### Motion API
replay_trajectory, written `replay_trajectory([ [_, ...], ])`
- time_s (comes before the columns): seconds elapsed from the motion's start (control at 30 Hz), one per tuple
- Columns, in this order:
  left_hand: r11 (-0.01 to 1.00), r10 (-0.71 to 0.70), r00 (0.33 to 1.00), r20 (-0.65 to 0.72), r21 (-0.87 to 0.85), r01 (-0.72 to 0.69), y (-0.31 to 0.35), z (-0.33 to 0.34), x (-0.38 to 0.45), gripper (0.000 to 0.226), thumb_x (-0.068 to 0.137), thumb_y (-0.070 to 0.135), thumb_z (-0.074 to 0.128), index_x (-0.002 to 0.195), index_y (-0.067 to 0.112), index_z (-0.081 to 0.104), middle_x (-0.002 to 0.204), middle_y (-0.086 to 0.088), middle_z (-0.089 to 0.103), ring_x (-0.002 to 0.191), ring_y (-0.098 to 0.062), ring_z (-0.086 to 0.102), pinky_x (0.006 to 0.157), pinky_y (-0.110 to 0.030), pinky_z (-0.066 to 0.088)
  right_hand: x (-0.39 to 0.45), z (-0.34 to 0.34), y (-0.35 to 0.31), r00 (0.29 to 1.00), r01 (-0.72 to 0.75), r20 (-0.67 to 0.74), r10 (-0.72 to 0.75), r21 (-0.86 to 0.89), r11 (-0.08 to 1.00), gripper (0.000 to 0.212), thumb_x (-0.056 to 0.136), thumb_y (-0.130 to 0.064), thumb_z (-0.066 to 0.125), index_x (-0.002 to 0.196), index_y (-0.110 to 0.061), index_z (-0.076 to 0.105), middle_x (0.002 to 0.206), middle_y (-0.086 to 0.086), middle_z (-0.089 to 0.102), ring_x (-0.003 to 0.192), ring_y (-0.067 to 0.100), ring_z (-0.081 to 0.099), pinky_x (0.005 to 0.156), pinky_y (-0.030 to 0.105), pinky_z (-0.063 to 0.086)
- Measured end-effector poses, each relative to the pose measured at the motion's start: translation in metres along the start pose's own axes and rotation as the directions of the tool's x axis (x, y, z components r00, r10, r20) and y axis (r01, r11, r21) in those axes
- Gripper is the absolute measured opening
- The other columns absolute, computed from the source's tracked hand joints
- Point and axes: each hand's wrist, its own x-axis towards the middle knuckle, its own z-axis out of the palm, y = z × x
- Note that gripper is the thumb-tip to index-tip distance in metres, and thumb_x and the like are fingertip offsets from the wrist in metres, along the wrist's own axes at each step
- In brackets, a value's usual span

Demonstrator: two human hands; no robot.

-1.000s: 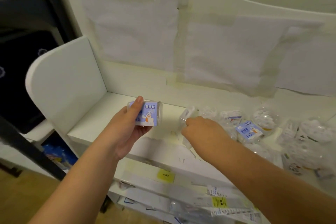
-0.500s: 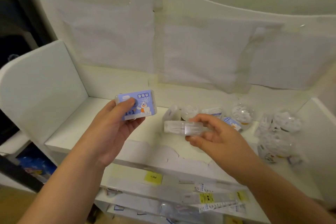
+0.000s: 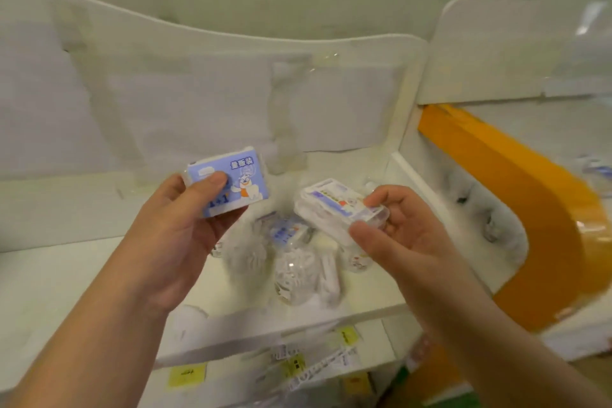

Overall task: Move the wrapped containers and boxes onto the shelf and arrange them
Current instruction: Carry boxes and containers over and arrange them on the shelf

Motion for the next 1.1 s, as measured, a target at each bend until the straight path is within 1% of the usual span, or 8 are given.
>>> replay_trajectory([
  [0.17,0.999,-0.022,0.993,0.112,-0.045,0.028,-0.016,0.066,0.004,0.032,0.088,0.017,0.059,0.116,0.003,0.059,0.103,-0.010,0.074,0.095,-0.021,0.071,0.090,-0.035,0.055,-0.022,-0.059,-0.034,0.989,0.028,-0.149,-0.028,0.002,1.000,0.022,0.072,-0.030,0.079,0.087,-0.027,0.063,0.085,0.014,0.068,0.081,0.043,0.066,0.067,0.057,0.056],
  [0.3,0.999,-0.007,0.981,0.193,-0.041,0.015,-0.025,0.127,-0.005,0.025,0.081,0.016,0.063,0.104,0.006,0.060,0.095,-0.007,0.075,0.090,-0.020,0.072,0.082,-0.031,0.057,-0.036,-0.117,-0.064,0.961,0.145,-0.251,-0.115,0.103,0.984,0.009,0.072,-0.016,0.065,0.081,-0.018,0.062,0.065,-0.005,0.065,0.056,0.004,0.063,0.049,0.016,0.049],
  [0.4,1.000,-0.006,0.973,0.231,-0.025,0.012,-0.036,0.174,-0.015,0.034,0.074,0.015,0.065,0.106,0.005,0.058,0.094,-0.009,0.076,0.089,-0.021,0.073,0.076,-0.030,0.058,-0.041,-0.173,-0.081,0.944,0.194,-0.285,-0.164,0.079,0.978,0.005,0.074,-0.022,0.065,0.079,-0.022,0.064,0.077,-0.003,0.071,0.072,0.009,0.068,0.061,0.020,0.055],
  [0.5,1.000,-0.001,0.967,0.254,-0.005,0.003,-0.050,0.225,-0.027,0.051,0.074,0.011,0.070,0.122,0.001,0.053,0.104,-0.013,0.074,0.095,-0.025,0.073,0.080,-0.032,0.057,-0.043,-0.236,-0.089,0.925,0.241,-0.329,-0.191,0.119,0.963,0.025,0.078,-0.018,0.063,0.103,-0.020,0.061,0.097,0.004,0.076,0.095,0.020,0.073,0.076,0.025,0.058],
  [0.67,0.997,0.053,0.965,0.257,0.038,-0.065,-0.081,0.314,-0.054,0.050,0.075,0.009,0.069,0.122,0.000,0.053,0.108,-0.014,0.073,0.100,-0.028,0.071,0.088,-0.038,0.057,-0.037,-0.362,-0.064,0.911,0.142,-0.406,-0.069,0.153,0.978,0.044,0.087,-0.009,0.063,0.130,-0.007,0.054,0.116,0.016,0.070,0.105,0.026,0.070,0.090,0.035,0.056],
  [0.8,0.990,0.109,0.965,0.238,0.058,-0.126,-0.109,0.387,-0.077,0.067,0.078,0.012,0.075,0.135,-0.008,0.045,0.116,-0.015,0.070,0.107,-0.029,0.069,0.091,-0.039,0.055,-0.034,-0.446,-0.036,0.922,0.034,-0.388,0.014,0.117,0.993,0.033,0.088,-0.005,0.064,0.120,-0.014,0.064,0.108,0.006,0.075,0.102,0.021,0.071,0.092,0.034,0.055],
  [0.93,0.984,0.099,0.976,0.195,0.126,-0.125,-0.139,0.440,-0.091,0.063,0.071,0.015,0.078,0.127,-0.003,0.053,0.113,-0.012,0.072,0.103,-0.025,0.070,0.079,-0.028,0.056,-0.027,-0.502,-0.004,0.916,-0.069,-0.394,0.074,0.028,0.997,0.025,0.088,-0.006,0.067,0.108,-0.021,0.069,0.100,-0.001,0.077,0.095,0.017,0.073,0.092,0.039,0.054],
  [1.1,0.979,0.047,0.997,0.069,0.196,-0.059,-0.181,0.476,-0.099,0.046,0.061,0.023,0.076,0.103,0.011,0.061,0.101,-0.007,0.075,0.096,-0.021,0.073,0.075,-0.025,0.057,-0.023,-0.548,0.028,0.916,-0.197,-0.378,0.138,-0.120,0.973,0.039,0.086,-0.007,0.072,0.121,-0.023,0.066,0.098,-0.009,0.074,0.084,0.003,0.072,0.069,0.017,0.055],
])
